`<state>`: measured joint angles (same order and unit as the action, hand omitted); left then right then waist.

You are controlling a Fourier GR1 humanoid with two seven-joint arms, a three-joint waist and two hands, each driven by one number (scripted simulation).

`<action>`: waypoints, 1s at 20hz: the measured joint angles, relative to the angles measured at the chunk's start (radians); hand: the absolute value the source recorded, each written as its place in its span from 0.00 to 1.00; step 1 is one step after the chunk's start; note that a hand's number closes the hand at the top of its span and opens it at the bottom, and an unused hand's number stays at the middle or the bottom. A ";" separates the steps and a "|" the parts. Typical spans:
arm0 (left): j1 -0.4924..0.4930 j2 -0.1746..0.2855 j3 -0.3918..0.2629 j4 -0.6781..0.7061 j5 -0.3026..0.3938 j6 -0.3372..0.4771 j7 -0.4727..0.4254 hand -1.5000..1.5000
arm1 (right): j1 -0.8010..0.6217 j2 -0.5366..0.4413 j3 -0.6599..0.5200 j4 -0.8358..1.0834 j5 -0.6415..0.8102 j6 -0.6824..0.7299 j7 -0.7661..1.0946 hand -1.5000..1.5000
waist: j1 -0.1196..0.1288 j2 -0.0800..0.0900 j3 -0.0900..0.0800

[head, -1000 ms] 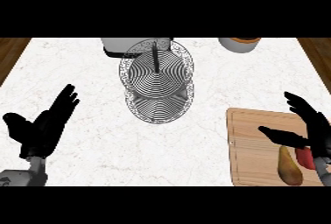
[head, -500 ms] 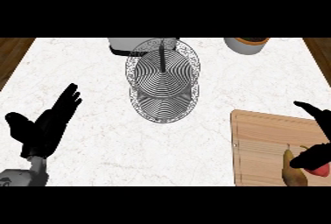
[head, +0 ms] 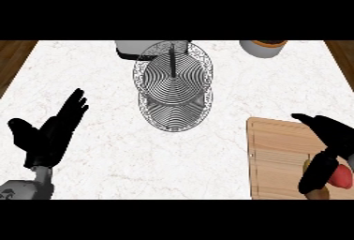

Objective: Pick the pear from the cutting board and place it in the tiered basket

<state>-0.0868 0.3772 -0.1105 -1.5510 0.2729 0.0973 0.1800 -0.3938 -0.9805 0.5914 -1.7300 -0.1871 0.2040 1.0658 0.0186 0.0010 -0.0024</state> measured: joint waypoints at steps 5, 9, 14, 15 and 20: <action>0.013 -0.007 0.008 -0.027 -0.007 -0.001 0.014 0.50 | -0.010 0.065 0.034 0.042 0.057 -0.015 0.035 0.00 | -0.005 -0.001 0.001; 0.014 -0.012 0.025 0.002 -0.005 -0.022 -0.009 0.50 | 0.020 0.081 0.056 0.081 0.100 -0.023 0.031 0.00 | -0.012 -0.001 0.001; 0.001 -0.017 0.042 0.010 -0.023 -0.024 -0.001 0.50 | 0.095 0.105 0.066 0.149 0.198 -0.025 -0.016 0.00 | -0.017 -0.001 0.002; -0.002 -0.014 0.051 0.012 -0.016 -0.033 0.006 0.50 | 0.108 0.116 0.069 0.157 0.224 -0.028 -0.021 0.00 | -0.018 -0.001 0.002; 0.013 -0.041 0.051 0.004 -0.042 -0.039 -0.003 0.50 | 0.161 0.156 0.052 0.188 0.345 -0.037 -0.044 0.00 | -0.018 -0.002 0.002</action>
<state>-0.0734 0.3361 -0.0597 -1.5467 0.2310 0.0581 0.1772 -0.2328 -0.8244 0.6431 -1.5421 0.1576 0.1675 1.0221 0.0002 -0.0005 0.0000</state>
